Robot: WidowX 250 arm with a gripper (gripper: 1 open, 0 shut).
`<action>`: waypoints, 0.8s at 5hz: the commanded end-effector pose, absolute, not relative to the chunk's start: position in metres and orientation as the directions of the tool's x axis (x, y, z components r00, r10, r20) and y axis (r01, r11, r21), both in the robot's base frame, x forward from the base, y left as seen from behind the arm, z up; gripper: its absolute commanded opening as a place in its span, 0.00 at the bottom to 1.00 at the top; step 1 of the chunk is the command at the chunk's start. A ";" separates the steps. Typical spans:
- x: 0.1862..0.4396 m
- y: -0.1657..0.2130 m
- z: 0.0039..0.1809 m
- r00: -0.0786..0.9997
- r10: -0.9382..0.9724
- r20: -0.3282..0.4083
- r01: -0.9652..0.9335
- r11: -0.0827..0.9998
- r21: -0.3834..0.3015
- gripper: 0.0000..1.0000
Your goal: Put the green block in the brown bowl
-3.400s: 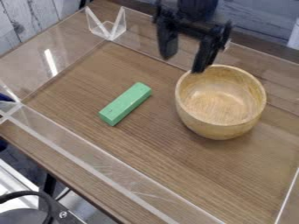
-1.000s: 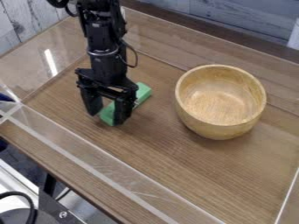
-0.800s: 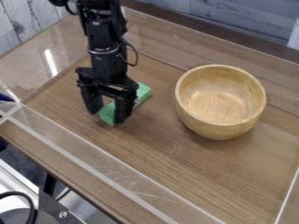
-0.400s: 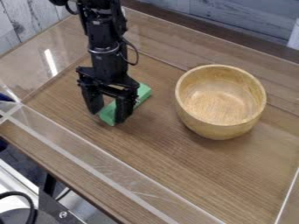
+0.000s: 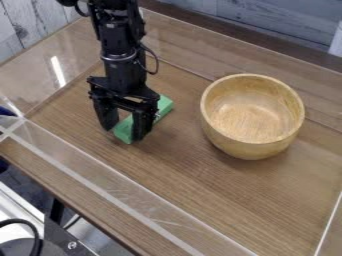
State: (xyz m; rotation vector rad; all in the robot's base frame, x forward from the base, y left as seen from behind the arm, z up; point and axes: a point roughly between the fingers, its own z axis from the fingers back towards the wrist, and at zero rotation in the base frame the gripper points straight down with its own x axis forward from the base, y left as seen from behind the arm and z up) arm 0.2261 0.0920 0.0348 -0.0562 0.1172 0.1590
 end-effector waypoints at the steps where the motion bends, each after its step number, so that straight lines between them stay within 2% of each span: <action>1: 0.239 0.099 0.054 0.985 0.167 -0.036 -0.168 0.985 -0.028 1.00; 2: 0.239 0.100 0.055 0.985 0.172 -0.034 -0.173 0.985 -0.028 1.00; 3: 0.242 0.100 0.051 0.984 0.176 -0.036 -0.177 0.984 -0.029 0.00; 4: 0.243 0.100 0.050 0.983 0.179 -0.038 -0.180 0.983 -0.031 0.00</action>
